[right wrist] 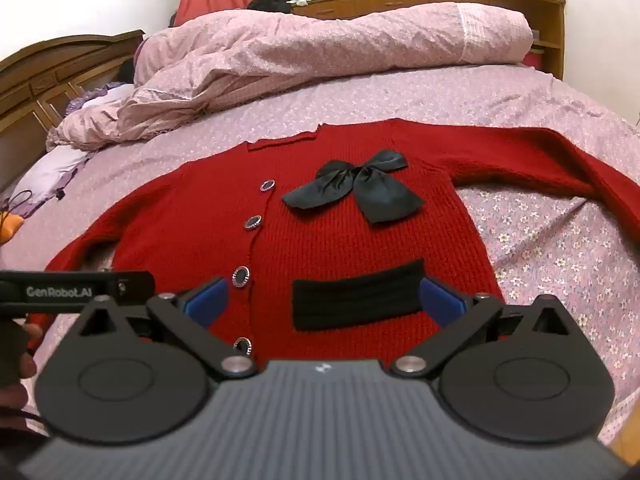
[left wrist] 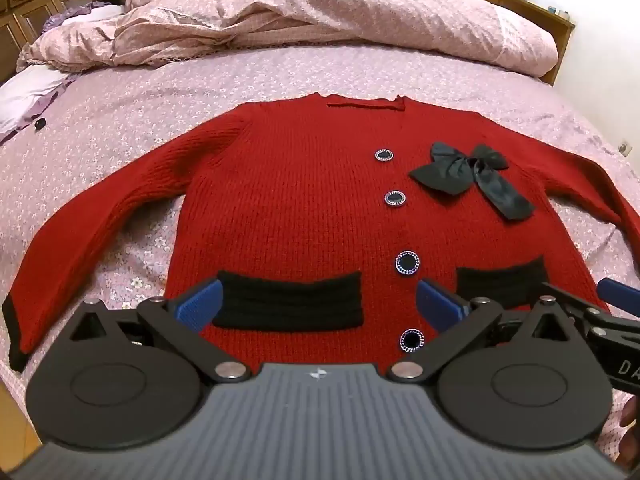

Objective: Fold small clothes

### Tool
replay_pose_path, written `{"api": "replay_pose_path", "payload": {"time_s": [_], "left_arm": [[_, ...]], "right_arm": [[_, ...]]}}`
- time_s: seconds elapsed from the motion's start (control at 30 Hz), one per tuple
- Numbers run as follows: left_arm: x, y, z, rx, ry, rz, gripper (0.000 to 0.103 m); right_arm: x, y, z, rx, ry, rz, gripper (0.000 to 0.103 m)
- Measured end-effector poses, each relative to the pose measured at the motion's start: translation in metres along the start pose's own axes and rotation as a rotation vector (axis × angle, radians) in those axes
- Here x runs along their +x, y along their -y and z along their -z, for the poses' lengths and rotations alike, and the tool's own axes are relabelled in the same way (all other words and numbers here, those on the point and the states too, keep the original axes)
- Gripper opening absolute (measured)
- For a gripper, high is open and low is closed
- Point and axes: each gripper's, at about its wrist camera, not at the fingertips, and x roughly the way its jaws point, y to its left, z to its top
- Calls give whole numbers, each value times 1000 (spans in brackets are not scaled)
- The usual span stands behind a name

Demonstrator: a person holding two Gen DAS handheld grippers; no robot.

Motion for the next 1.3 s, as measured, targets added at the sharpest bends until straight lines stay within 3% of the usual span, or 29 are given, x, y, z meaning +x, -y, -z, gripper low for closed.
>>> {"api": "replay_pose_path", "payload": {"time_s": [1.3], "left_arm": [[0, 1, 1, 20, -14, -44, 103]], "right_arm": [[3, -1, 3, 9, -31, -8, 103]]}}
